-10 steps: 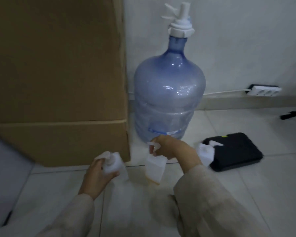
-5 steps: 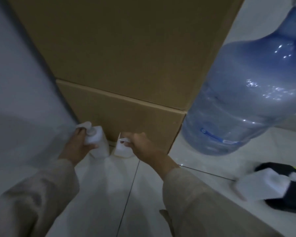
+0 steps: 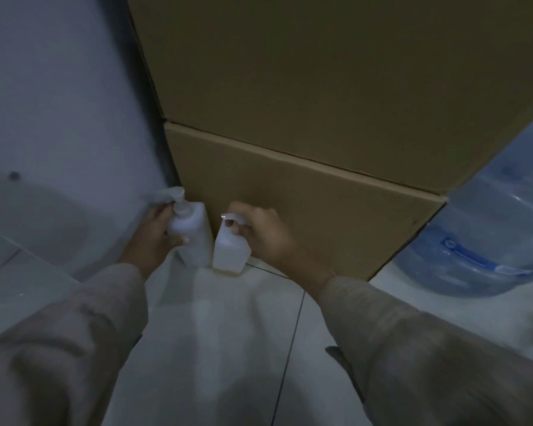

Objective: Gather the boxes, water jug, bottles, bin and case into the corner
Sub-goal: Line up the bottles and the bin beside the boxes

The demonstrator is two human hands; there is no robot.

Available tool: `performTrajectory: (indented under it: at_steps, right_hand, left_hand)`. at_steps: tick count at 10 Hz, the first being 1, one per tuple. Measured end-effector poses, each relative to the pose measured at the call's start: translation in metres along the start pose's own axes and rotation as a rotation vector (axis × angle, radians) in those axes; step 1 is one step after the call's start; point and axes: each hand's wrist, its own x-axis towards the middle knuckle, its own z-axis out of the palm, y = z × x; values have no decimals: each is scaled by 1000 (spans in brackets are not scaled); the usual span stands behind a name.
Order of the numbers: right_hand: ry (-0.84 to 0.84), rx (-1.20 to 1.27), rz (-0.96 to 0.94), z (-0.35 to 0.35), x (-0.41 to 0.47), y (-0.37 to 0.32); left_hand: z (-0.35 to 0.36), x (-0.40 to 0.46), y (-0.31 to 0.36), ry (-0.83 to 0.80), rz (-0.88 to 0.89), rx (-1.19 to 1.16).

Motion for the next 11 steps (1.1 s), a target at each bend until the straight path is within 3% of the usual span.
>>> performTrajectory:
  at_steps: [1, 2, 3, 4, 5, 6, 7, 8, 9, 10, 11]
  right_hand:
    - [154, -127, -13, 16, 2, -9]
    - [180, -67, 41, 19, 1, -15]
    - [-9, -27, 99, 5, -11, -18]
    - [-164, -213, 85, -17, -26, -18]
    - [-302, -459, 119, -66, -62, -23]
    - [-316, -516, 167, -100, -103, -16]
    - [-148, -518, 219, -137, -176, 9]
    - [158, -506, 256, -166, -223, 34]
    - [570, -601, 348, -209, -290, 70]
    - [707, -665, 533, -226, -330, 94]
    - [778, -431, 839, -222, -365, 121]
  left_hand:
    - [3, -7, -11, 96, 27, -5]
    - [9, -18, -8, 105, 77, -129]
    - [22, -34, -4, 15, 0, -453]
    - [45, -56, -2, -84, -172, -540]
    - [82, -86, 5, -528, -545, -521]
    - [99, -100, 34, -835, -425, -312]
    - [117, -95, 99, -781, -68, -233]
    - [128, -86, 149, -743, 145, -276]
    - [154, -83, 217, -734, 306, -358]
    - [172, -86, 252, -686, 426, -347]
    - [189, -96, 274, -615, 604, -263]
